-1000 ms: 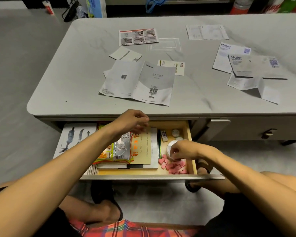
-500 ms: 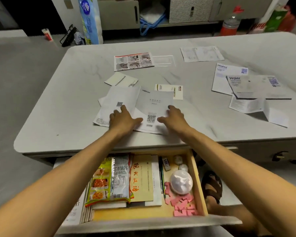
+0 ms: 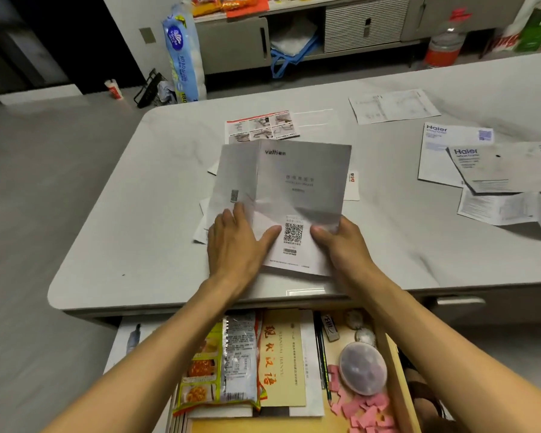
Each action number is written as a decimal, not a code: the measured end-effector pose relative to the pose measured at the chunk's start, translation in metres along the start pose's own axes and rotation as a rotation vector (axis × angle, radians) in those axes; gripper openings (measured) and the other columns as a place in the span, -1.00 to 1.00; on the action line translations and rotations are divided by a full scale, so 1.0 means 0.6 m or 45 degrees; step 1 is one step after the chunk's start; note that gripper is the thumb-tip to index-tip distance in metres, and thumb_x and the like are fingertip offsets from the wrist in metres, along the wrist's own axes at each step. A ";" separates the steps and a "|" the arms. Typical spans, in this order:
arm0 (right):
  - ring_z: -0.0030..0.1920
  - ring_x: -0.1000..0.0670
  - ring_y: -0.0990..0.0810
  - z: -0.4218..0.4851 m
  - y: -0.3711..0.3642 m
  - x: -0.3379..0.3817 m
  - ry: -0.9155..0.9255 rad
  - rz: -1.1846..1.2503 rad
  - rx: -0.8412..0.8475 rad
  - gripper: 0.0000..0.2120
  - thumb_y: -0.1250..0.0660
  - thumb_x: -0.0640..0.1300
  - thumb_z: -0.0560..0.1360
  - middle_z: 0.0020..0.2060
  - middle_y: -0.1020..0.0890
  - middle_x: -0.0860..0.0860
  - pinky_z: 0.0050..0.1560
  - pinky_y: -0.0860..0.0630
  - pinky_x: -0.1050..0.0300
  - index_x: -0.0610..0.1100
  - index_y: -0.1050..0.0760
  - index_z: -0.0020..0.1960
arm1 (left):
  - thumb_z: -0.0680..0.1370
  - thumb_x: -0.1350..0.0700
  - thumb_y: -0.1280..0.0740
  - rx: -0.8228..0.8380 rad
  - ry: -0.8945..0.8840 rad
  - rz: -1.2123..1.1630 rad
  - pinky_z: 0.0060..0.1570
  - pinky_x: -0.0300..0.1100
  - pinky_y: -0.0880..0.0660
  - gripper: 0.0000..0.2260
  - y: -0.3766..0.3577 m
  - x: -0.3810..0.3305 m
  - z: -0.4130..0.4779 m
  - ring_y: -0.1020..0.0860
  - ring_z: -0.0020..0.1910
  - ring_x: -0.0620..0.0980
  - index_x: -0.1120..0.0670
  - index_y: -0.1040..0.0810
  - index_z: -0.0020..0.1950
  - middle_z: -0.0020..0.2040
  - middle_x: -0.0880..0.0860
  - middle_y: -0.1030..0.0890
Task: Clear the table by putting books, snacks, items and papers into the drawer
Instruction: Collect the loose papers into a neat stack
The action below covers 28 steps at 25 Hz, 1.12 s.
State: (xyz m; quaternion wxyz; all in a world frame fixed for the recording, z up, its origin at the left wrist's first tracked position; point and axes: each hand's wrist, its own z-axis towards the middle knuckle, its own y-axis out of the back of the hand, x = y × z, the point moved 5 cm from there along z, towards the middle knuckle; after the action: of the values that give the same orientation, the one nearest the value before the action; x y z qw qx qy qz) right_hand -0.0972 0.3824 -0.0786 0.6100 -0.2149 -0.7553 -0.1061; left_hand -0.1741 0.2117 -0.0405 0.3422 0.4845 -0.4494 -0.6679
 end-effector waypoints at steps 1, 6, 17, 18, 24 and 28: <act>-0.08 -0.03 -0.73 -0.004 0.001 0.008 0.010 0.074 0.057 -0.81 -0.29 -0.31 0.56 -0.08 -0.73 -0.08 -0.08 -0.63 0.10 -0.17 -0.57 0.14 | 0.47 -0.39 -0.20 0.000 -0.007 -0.138 0.21 0.07 -0.48 -0.27 0.016 -0.002 0.001 -0.51 0.24 0.16 0.04 -0.21 0.48 0.32 0.12 -0.52; 0.00 -0.06 -0.71 -0.025 -0.014 0.049 0.042 0.204 0.296 -0.85 -0.28 -0.22 0.59 0.01 -0.72 -0.09 0.04 -0.63 0.03 -0.14 -0.59 0.11 | 0.56 -0.08 -0.29 -0.106 -0.089 -0.443 -0.26 -0.17 -0.48 -0.78 0.104 -0.043 -0.004 -0.61 -0.15 0.08 0.06 -0.55 0.00 -0.04 0.07 -0.69; 0.10 -0.05 -0.59 -0.011 -0.078 0.005 0.226 -1.098 0.104 -0.70 -0.33 0.00 0.55 0.11 -0.64 -0.04 0.11 -0.53 0.06 -0.12 -0.55 0.21 | 0.61 0.14 -0.29 -0.168 0.834 -0.965 0.07 -0.08 -0.47 -0.73 0.054 0.322 -0.030 -0.59 0.10 0.18 0.21 -0.54 0.28 0.13 0.15 -0.63; 0.17 -0.10 -0.56 0.010 -0.097 0.009 0.187 -1.166 0.098 -0.58 -0.34 0.08 0.53 0.17 -0.61 -0.08 0.15 -0.51 0.01 -0.15 -0.51 0.28 | 0.61 0.12 -0.30 -0.164 0.817 -0.885 0.08 -0.07 -0.46 -0.72 0.046 0.335 -0.033 -0.58 0.14 0.21 0.20 -0.54 0.28 0.15 0.15 -0.63; 0.26 -0.23 -0.45 0.096 -0.258 0.041 0.095 -1.694 0.043 -0.32 -0.42 0.23 0.42 0.22 -0.51 -0.19 0.20 -0.38 -0.02 -0.26 -0.39 0.28 | 0.60 0.11 -0.31 -0.167 0.819 -0.872 -0.02 -0.14 -0.40 -0.67 0.047 0.338 -0.028 -0.55 0.11 0.16 0.20 -0.43 0.32 0.24 0.18 -0.58; 0.03 -0.20 -0.59 0.112 -0.245 0.021 -0.036 -1.453 0.051 -0.64 -0.45 0.01 0.41 0.03 -0.63 -0.13 -0.12 -0.44 0.09 -0.19 -0.52 0.08 | 0.57 0.18 -0.35 -0.188 0.706 -0.968 0.03 -0.18 -0.38 -0.48 0.046 0.336 -0.027 -0.48 0.12 0.00 0.04 -0.22 0.47 0.26 -0.09 -0.46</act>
State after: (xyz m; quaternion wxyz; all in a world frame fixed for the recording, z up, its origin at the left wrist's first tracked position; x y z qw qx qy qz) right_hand -0.2250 0.2830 -0.0674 0.4500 0.2373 -0.7616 -0.4014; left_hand -0.2179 0.0176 -0.0851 0.2141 0.7489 -0.0834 -0.6216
